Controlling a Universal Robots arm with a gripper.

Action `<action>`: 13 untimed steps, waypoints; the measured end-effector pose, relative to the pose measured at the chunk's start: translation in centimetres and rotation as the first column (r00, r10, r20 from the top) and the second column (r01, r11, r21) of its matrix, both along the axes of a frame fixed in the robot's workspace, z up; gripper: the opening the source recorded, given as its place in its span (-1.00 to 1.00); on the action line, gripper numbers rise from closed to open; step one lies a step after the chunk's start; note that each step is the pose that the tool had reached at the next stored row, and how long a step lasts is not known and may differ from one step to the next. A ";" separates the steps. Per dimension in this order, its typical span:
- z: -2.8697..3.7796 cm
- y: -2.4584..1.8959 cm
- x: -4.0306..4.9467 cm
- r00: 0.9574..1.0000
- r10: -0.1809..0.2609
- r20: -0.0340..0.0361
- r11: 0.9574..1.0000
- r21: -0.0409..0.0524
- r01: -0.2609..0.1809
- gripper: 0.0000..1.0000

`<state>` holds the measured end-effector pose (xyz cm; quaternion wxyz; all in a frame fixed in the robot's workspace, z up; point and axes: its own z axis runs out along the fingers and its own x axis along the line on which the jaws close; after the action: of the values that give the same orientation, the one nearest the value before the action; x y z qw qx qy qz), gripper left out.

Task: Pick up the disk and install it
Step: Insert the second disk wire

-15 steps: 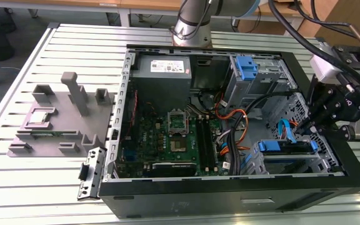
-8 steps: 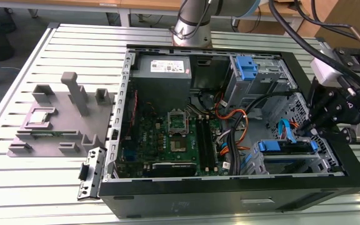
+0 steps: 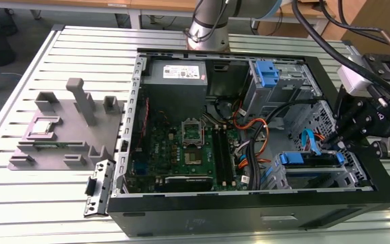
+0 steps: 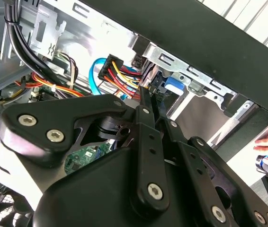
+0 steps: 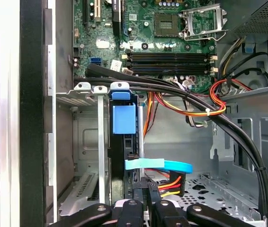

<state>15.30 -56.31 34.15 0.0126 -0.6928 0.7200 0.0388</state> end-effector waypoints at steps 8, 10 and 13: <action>-0.01 -0.21 -0.08 1.000 0.000 0.003 1.000 0.000 0.000 -0.67; -0.01 -0.27 -0.13 1.000 0.000 0.004 1.000 0.001 0.000 -0.67; -0.01 -0.36 -0.21 1.000 0.000 0.006 1.000 0.001 0.000 -0.67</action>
<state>15.09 -56.68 34.14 0.0153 -0.6929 0.7199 0.0372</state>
